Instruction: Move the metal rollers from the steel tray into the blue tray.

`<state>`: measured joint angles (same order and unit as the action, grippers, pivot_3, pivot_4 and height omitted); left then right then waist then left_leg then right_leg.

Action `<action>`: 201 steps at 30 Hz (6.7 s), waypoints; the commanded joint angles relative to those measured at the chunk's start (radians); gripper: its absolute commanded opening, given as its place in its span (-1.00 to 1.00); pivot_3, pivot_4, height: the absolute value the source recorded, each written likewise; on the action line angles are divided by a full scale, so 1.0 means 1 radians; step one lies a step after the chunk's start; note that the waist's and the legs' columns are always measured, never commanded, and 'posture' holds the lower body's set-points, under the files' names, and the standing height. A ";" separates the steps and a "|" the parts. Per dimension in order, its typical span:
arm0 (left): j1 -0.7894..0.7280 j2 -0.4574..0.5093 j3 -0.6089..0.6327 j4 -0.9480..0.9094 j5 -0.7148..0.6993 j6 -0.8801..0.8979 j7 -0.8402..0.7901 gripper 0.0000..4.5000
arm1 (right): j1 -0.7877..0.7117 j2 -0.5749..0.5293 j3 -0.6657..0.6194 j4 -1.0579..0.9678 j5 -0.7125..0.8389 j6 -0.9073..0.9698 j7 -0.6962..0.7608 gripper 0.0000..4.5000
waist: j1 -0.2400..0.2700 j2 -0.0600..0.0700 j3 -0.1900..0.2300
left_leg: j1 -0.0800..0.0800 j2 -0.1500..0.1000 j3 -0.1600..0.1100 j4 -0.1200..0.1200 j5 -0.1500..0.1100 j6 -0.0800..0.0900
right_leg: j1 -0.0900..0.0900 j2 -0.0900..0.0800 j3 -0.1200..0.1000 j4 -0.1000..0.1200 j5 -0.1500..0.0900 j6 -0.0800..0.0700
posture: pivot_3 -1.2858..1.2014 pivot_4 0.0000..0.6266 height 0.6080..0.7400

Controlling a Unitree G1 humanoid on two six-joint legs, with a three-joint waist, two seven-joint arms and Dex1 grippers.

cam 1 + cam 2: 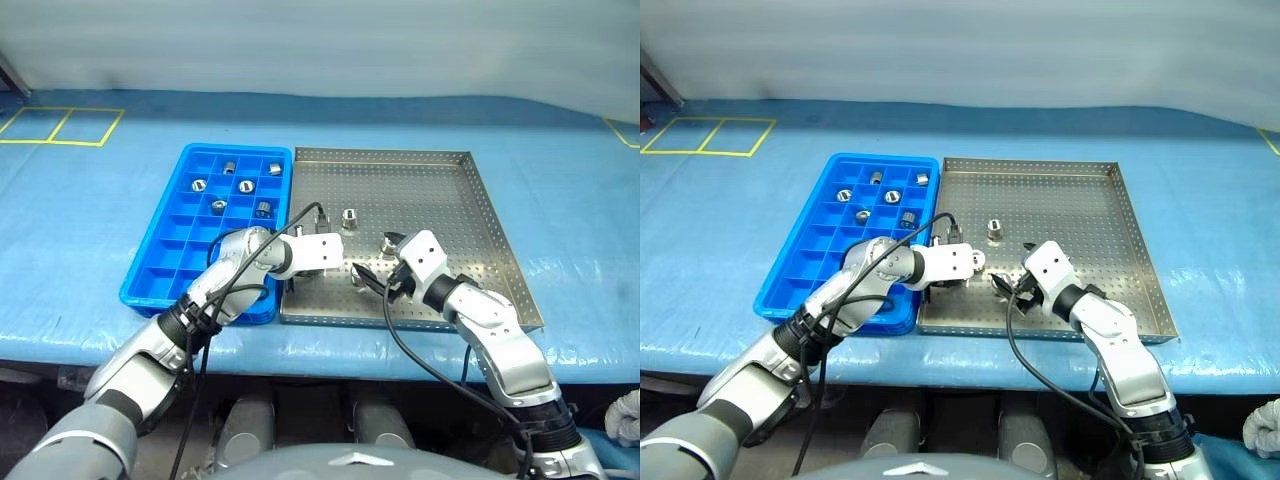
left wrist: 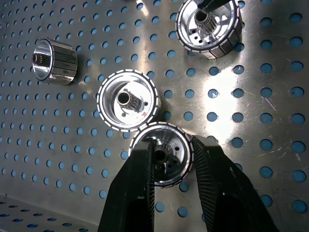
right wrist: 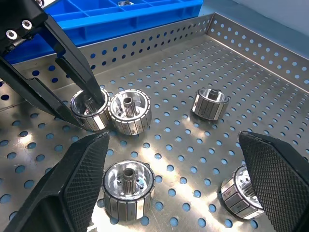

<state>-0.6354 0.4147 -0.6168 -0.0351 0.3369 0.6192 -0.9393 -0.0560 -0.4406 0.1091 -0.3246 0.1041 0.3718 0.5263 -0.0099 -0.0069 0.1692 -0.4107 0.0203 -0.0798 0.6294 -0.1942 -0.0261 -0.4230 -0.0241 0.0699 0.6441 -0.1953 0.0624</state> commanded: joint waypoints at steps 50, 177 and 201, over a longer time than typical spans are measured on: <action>0.166 -0.016 0.263 -0.188 -0.300 -0.360 0.149 -0.61 | -0.158 0.329 -0.278 -0.011 0.799 0.388 -0.276 0.31 | 0.000 -0.001 0.001 | -0.002 0.000 -0.001 -0.002 0.000 0.000 | -0.003 0.000 0.000 0.000 0.000 0.000 | 0.15 -0.52 1.00; 0.651 0.128 0.784 -0.624 -0.457 0.111 0.527 0.20 | -0.465 0.345 0.234 0.359 0.086 0.049 0.099 -0.49 | 0.099 -0.007 0.005 | -0.002 0.001 -0.001 -0.008 0.000 -0.001 | -0.005 0.000 -0.003 -0.001 -0.001 -0.003 | 0.35 -0.52 1.00; 0.352 0.010 0.490 -0.426 -0.525 0.024 0.413 0.22 | -0.310 0.090 -0.010 0.017 0.036 0.116 0.007 0.62 | 0.130 -0.007 0.005 | -0.003 0.000 -0.001 -0.009 0.000 -0.005 | -0.006 -0.001 -0.003 -0.004 -0.002 -0.003 | 0.23 -0.52 1.00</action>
<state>-0.2513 0.4370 -0.0954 -0.4735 -0.1691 0.6752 -0.4926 -0.3864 -0.3234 0.1163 -0.2521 0.1658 0.4686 0.5439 0.1196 -0.0139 0.1741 -0.4140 0.0207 -0.0801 0.6207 -0.1939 -0.0308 -0.4288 -0.0248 0.0673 0.6402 -0.1970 0.0592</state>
